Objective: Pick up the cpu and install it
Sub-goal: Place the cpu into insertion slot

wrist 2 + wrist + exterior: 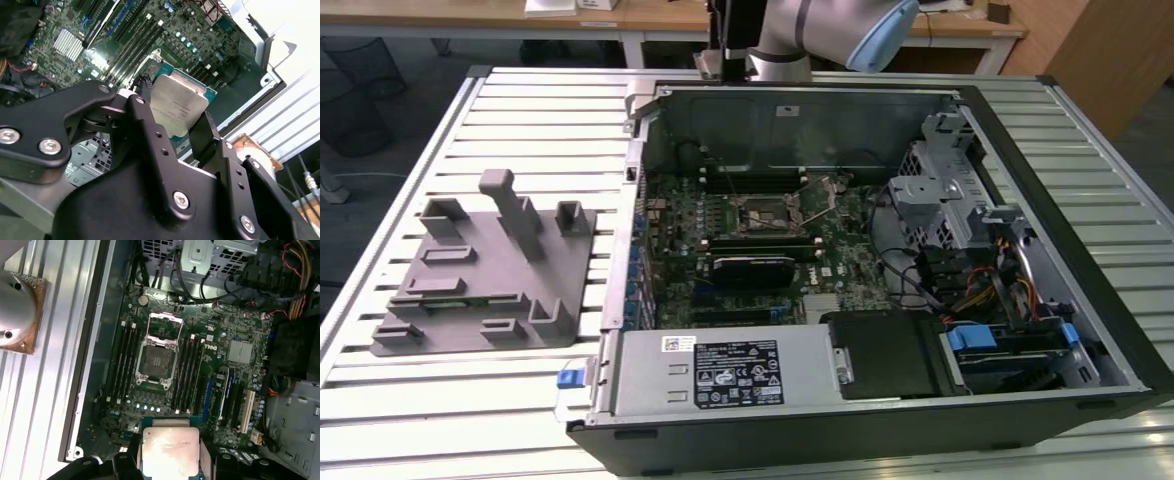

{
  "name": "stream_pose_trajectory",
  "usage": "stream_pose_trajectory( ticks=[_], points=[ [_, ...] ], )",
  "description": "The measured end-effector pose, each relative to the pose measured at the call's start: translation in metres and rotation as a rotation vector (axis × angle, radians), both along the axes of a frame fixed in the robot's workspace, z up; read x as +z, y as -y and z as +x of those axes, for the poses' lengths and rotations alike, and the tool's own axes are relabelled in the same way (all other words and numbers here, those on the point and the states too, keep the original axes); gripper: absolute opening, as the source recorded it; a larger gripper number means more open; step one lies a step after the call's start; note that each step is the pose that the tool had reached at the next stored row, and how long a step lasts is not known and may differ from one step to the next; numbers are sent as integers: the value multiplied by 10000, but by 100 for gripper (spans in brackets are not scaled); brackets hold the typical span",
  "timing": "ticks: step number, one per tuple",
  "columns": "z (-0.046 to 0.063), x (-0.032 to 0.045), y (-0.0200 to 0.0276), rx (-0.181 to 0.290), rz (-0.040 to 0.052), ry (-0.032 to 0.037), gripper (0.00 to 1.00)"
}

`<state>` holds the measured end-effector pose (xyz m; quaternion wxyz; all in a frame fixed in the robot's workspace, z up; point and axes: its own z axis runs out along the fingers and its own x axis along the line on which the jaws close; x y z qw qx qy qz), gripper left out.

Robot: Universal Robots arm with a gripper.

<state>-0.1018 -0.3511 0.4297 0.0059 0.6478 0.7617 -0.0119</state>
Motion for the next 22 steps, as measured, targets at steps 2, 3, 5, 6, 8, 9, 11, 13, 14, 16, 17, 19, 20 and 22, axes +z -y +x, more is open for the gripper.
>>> stream_pose_trajectory(
  ticks=[2, 3, 5, 6, 8, 9, 11, 13, 14, 16, 17, 19, 20, 22],
  points=[
    [0, -12, 0, -280, 0, 1, 54],
    [0, -16, 0, -396, 0, 1, 54],
    [0, -22, -5, -526, 2, 15, 54],
    [0, -25, -7, -545, 2, 39, 54],
    [0, -30, -8, -564, 5, 162, 54],
    [0, -32, -9, -565, 8, 256, 54],
    [1, -40, -11, -569, 14, 392, 54],
    [4, -65, -10, -584, 14, 417, 54],
    [13, -83, -11, -589, 12, 417, 54],
    [40, -120, -10, -629, 24, 419, 54],
    [54, -139, -10, -663, 24, 418, 54],
    [75, -175, -10, -724, 25, 418, 54],
    [80, -191, -12, -743, 24, 417, 54],
    [81, -205, -13, -764, 23, 417, 54]
  ],
)
